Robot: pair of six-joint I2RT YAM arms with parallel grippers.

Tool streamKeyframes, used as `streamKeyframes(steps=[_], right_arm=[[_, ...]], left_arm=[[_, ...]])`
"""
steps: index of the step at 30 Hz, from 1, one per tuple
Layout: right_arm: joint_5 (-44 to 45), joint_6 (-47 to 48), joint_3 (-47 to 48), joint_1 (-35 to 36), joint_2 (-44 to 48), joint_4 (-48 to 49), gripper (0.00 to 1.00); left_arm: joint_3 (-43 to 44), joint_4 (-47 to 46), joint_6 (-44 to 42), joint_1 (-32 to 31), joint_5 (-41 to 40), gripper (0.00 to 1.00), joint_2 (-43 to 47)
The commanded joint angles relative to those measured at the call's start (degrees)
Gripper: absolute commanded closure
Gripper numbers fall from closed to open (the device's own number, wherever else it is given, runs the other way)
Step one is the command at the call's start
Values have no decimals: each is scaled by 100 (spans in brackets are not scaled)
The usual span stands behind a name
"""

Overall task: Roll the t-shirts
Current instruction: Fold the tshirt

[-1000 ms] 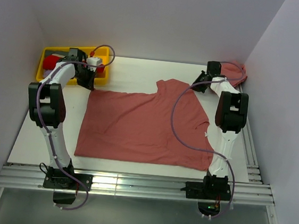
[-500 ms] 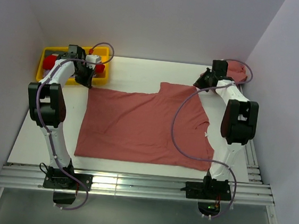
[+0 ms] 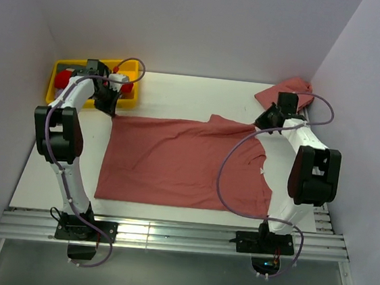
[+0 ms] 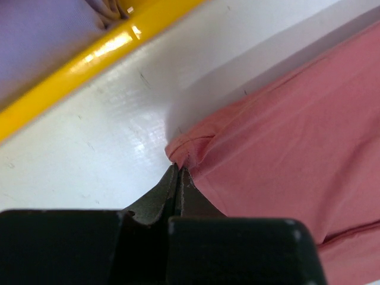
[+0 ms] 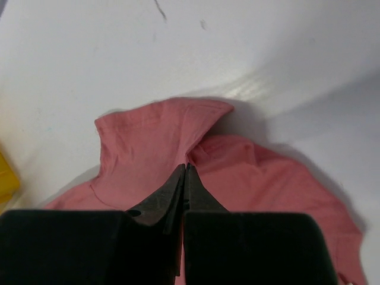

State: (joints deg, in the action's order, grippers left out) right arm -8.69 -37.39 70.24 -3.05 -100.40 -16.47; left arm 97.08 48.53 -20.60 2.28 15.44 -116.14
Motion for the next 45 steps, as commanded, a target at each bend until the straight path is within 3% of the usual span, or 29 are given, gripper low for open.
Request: streamKeyframes(steps=[1, 15, 27, 37, 45], right_arm=[[201, -58, -264, -134, 652, -58, 100], [271, -181, -1890, -196, 2383, -137, 100], [605, -190, -2901, -196, 3684, -541, 100], [632, -296, -3560, -196, 4247, -673, 100], [614, -366, -3956, -196, 4143, -524, 100]], left_arm=[[-127, 174, -199, 35, 3, 100, 478], [-900, 516, -585, 106, 292, 100, 1268], [-2289, 376, -884, 193, 310, 100, 2218], [-2869, 297, -1025, 439, 372, 100, 2481], [-3238, 271, -1104, 440, 564, 100, 2534]])
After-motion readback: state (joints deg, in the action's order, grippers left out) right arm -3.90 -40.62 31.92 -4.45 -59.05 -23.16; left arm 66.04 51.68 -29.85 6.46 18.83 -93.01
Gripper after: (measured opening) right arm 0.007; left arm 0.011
